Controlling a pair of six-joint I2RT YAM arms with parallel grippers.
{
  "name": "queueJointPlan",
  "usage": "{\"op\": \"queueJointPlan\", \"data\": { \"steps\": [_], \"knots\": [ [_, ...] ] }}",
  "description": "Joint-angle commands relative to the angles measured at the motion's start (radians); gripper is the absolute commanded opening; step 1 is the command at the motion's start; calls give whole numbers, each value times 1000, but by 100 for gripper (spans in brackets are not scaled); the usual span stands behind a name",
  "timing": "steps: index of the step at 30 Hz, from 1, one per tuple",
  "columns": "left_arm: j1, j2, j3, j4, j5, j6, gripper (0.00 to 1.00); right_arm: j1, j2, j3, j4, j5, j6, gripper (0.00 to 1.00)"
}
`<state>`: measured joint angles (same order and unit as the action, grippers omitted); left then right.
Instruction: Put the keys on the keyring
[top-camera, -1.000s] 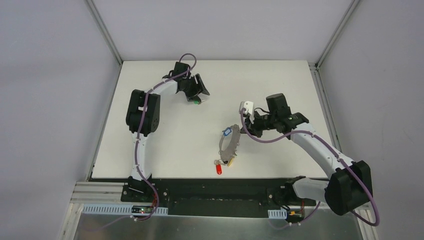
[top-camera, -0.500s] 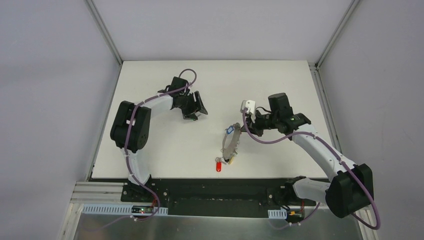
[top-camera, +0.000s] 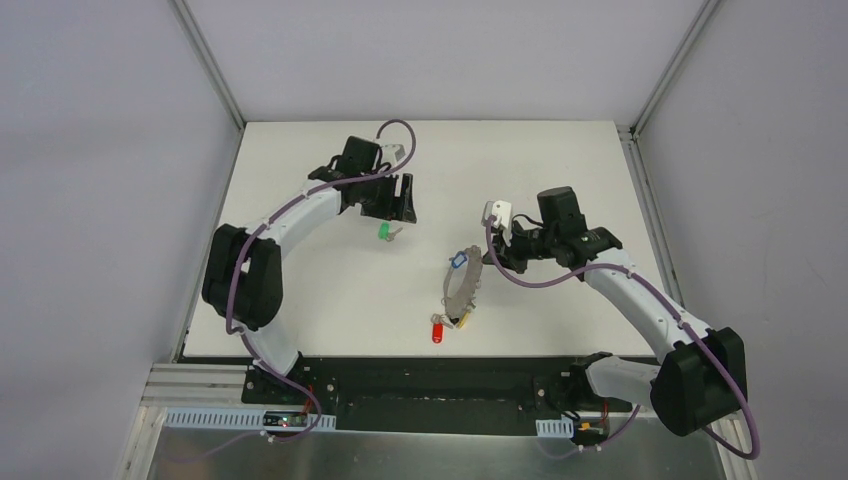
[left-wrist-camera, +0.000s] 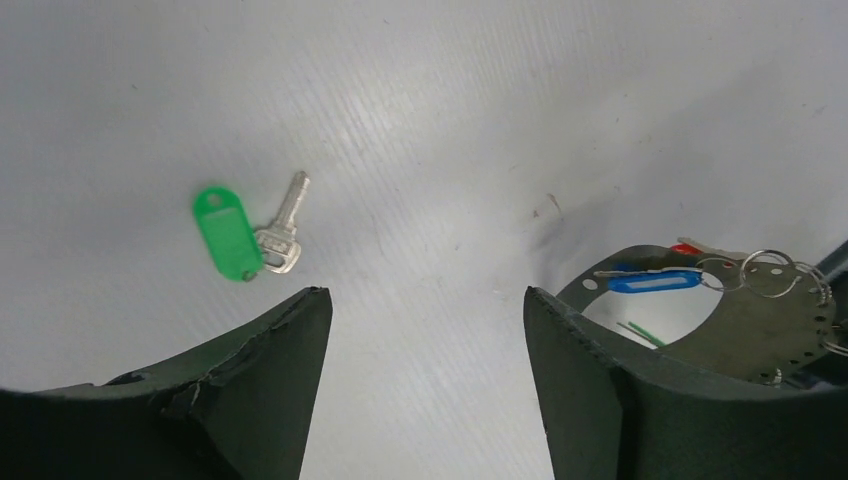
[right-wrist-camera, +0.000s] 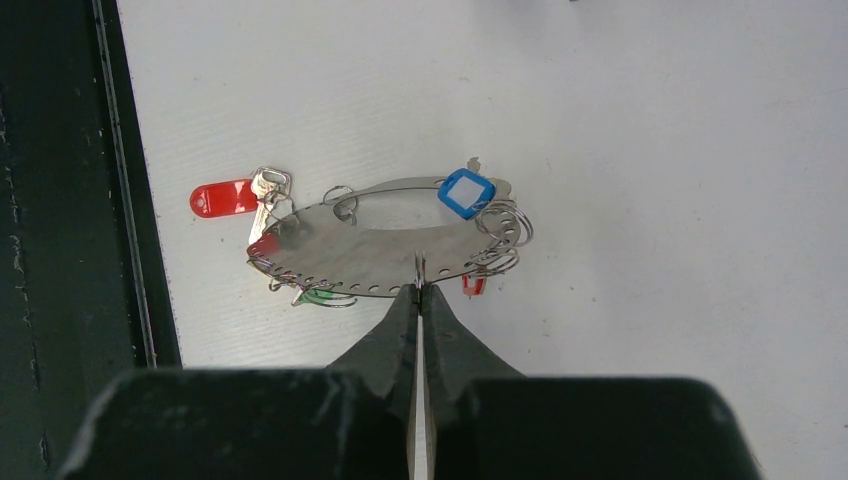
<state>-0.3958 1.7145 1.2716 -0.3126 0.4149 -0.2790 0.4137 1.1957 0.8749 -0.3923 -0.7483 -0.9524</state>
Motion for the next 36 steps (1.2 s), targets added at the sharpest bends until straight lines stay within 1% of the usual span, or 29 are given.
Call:
{"op": "queueJointPlan", "data": {
  "steps": [1,5,10,12,16,21,25,36],
  "knots": [
    [2,11,124,-162,-121,283,70,-7,-32,4,31,-40,4,0],
    [0,79,176,-208,-203,381,67,-8,-34,4,31,-42,7,0],
    [-9,156,209,-239,-258,425,64,-14,-43,-4,33,-45,7,0],
    [-12,193,261,-293,-258,420,63,-15,-43,-6,35,-48,7,0],
    [-22,248,311,-350,-270,393,63,-17,-41,-6,34,-52,7,0],
    [-30,279,312,-359,-268,350,61,-17,-32,-3,28,-53,6,0],
    [-35,291,310,-362,-280,328,57,-16,-23,-1,26,-57,6,0],
    [-35,352,352,-382,-282,298,48,-18,-19,0,18,-62,9,0]
  ]
}}
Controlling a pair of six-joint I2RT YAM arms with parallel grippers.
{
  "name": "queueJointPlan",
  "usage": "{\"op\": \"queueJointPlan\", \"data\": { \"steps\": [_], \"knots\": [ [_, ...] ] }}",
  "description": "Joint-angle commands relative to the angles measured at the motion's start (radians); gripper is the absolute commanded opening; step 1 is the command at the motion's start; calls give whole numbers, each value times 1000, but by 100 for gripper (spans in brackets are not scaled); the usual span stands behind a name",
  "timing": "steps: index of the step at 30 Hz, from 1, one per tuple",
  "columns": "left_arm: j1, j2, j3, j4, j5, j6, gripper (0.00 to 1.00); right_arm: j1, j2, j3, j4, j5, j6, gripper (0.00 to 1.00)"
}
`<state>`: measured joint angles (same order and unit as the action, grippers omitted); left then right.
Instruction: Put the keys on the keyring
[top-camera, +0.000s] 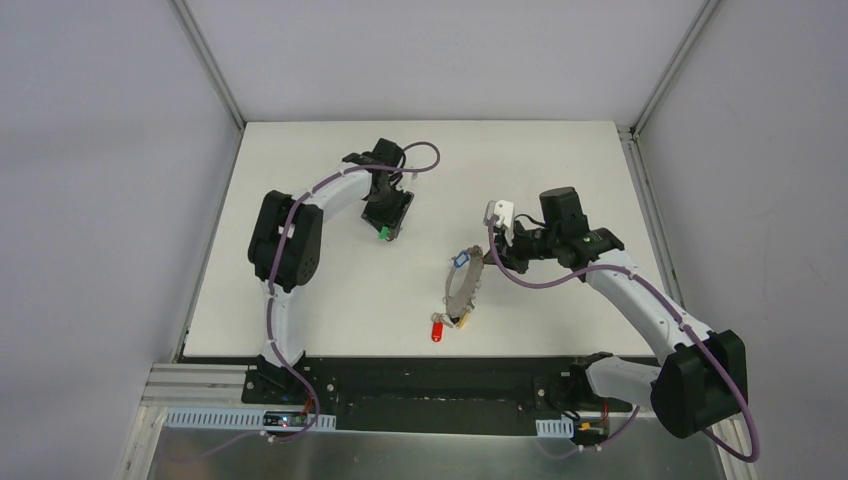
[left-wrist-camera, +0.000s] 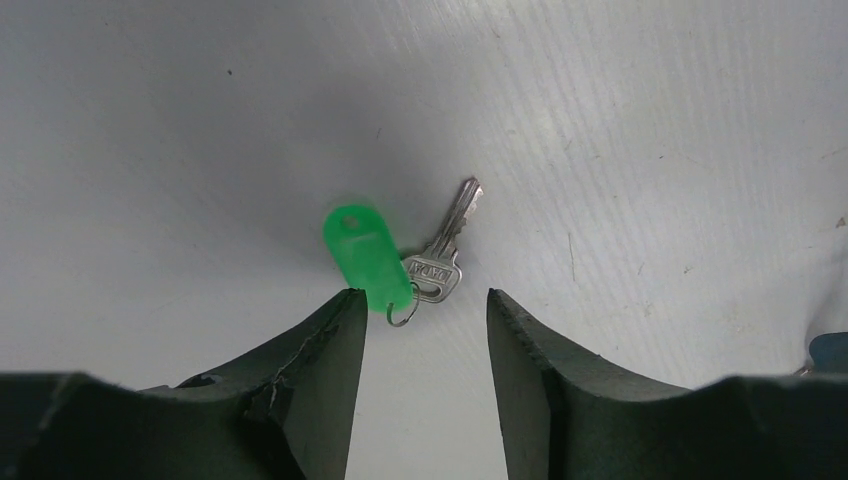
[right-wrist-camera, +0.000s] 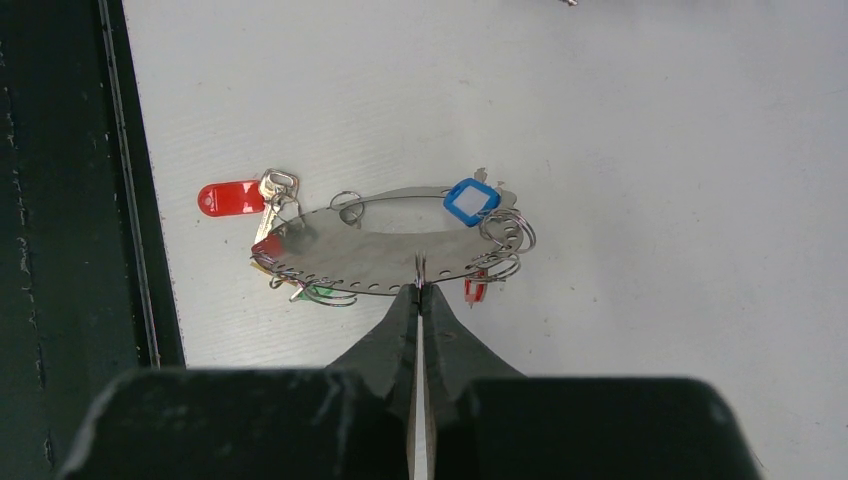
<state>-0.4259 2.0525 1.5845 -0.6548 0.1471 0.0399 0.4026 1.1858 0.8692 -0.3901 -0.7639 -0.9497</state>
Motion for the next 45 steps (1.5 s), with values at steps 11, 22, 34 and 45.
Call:
{"op": "queueJointPlan", "data": {
  "steps": [11,22,34,45],
  "knots": [
    [-5,43,60,-65,-9,-31,36,-6,5,6,16,-51,9,0],
    [-5,49,68,-83,-39,-37,27,-5,8,8,10,-54,9,0],
    [-5,76,97,-120,-72,-69,24,-6,10,8,10,-59,10,0],
    [-4,68,93,-122,-65,-67,13,-6,16,10,10,-63,11,0]
  ]
}}
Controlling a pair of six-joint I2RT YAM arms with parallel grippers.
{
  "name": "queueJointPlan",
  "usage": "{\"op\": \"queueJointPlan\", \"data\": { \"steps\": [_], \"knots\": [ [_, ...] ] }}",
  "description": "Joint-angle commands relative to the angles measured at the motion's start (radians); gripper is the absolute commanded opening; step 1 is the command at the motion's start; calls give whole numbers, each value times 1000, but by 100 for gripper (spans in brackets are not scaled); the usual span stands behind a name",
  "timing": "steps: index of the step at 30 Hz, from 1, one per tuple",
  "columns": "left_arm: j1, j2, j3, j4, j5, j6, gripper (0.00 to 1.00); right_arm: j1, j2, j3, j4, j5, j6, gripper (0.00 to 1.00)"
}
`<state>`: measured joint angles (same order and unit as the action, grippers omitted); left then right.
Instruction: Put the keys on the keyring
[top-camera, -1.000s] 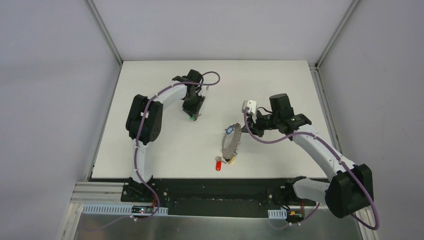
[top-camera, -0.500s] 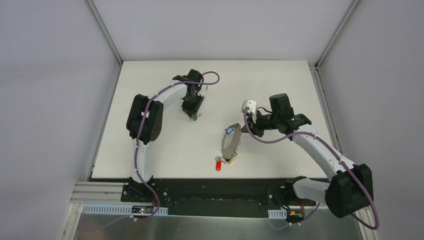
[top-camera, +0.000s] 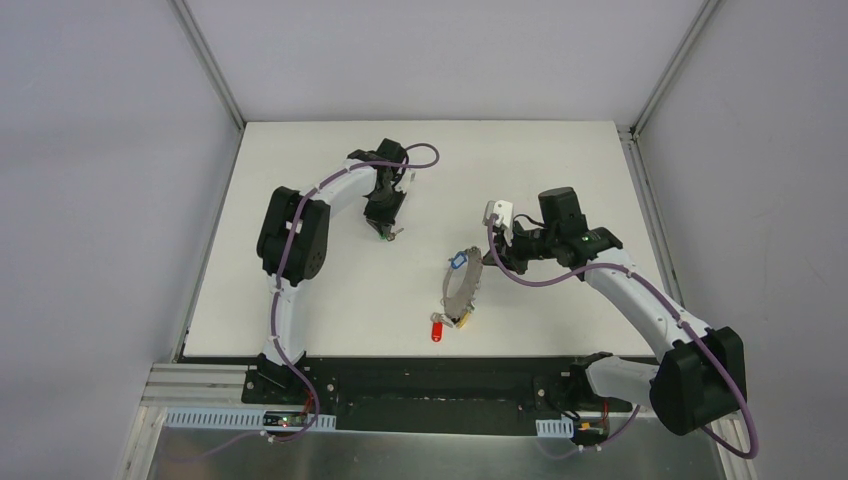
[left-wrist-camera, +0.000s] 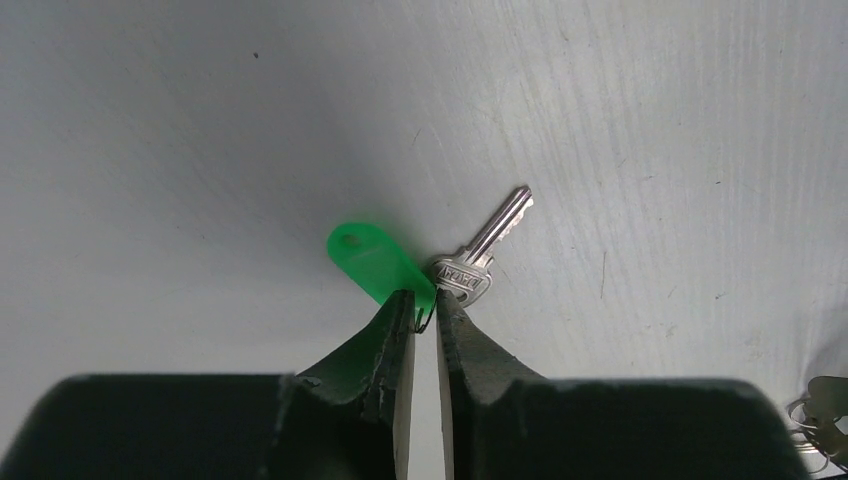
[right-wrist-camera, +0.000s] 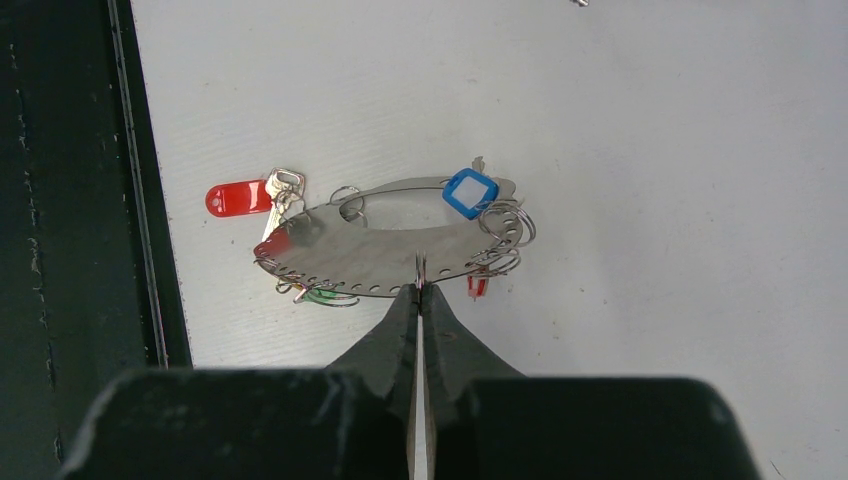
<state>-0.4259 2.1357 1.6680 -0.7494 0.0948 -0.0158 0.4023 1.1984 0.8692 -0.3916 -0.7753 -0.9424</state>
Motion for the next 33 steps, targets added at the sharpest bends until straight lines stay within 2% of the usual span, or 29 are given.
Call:
{"op": "queueJointPlan", "data": {
  "steps": [1,8,22,33],
  "knots": [
    [-4,-20,6,-27,-14,-8,13,-5,4,11,11,-51,4,0],
    [-4,-62,-11,-14,-14,7,10,-6,10,11,10,-55,5,0],
    [-4,-71,-24,-15,-7,7,18,-6,13,11,10,-55,4,0],
    [-3,-85,-47,-3,-7,7,15,-5,21,13,10,-53,2,0]
  ]
}}
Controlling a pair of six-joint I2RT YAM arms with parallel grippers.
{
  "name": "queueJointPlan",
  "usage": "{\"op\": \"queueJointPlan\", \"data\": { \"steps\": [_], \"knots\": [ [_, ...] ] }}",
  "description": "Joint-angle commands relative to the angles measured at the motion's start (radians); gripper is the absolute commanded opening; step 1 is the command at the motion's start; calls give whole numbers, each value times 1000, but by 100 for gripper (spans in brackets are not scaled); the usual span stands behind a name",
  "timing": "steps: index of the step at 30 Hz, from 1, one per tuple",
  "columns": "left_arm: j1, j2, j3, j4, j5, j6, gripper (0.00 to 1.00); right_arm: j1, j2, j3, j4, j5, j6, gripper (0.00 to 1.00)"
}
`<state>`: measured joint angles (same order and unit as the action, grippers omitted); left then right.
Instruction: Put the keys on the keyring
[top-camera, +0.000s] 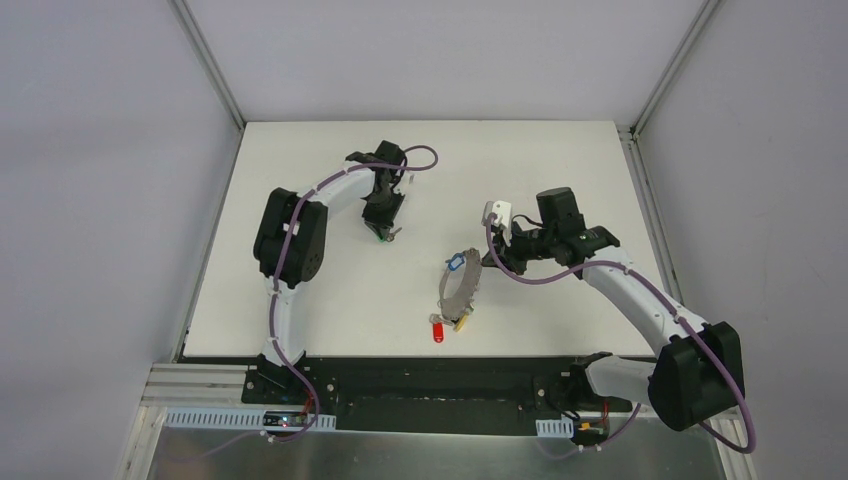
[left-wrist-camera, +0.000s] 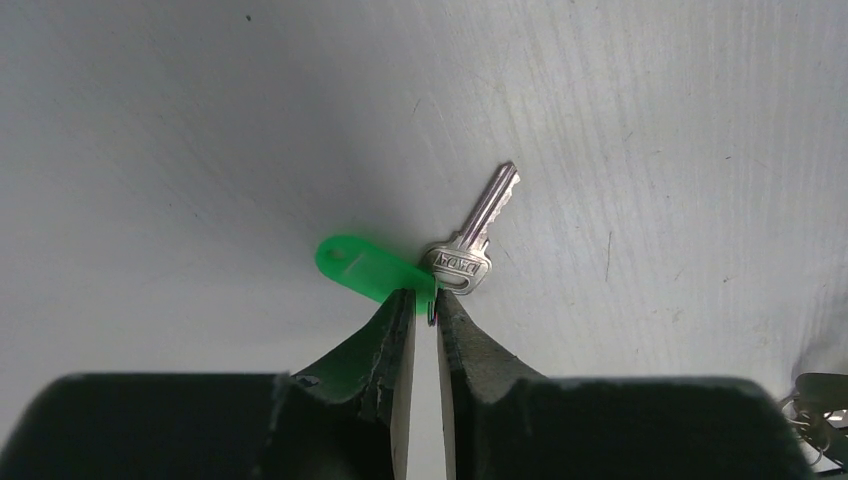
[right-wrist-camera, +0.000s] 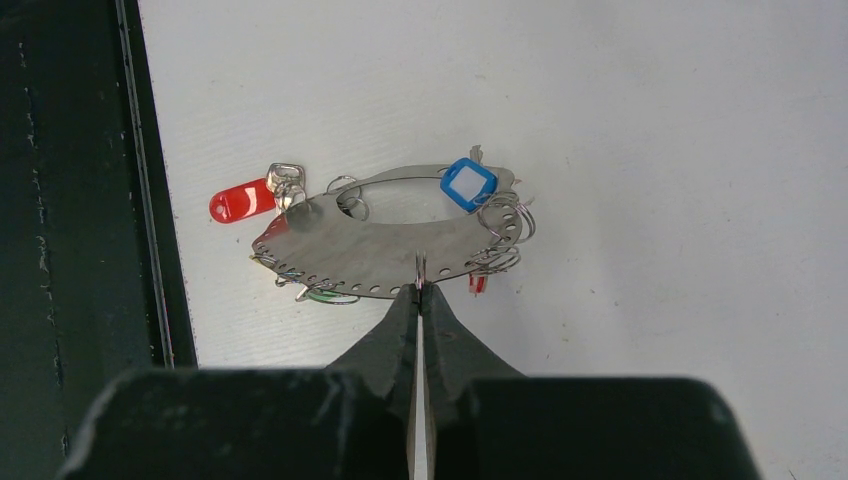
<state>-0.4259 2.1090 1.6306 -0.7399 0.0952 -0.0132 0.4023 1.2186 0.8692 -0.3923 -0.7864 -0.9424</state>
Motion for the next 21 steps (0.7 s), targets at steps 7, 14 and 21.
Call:
{"op": "queueJointPlan", "data": {
  "steps": [7,14,21],
  "knots": [
    [-2,-63,-14,-13,-6,24,11,-6,6,14,9,-43,1,0],
    [-1,-78,-12,-17,4,46,1,-6,7,17,6,-50,2,0],
    [1,-171,-43,30,134,143,0,-3,-2,42,-1,-77,44,0]
  ]
}}
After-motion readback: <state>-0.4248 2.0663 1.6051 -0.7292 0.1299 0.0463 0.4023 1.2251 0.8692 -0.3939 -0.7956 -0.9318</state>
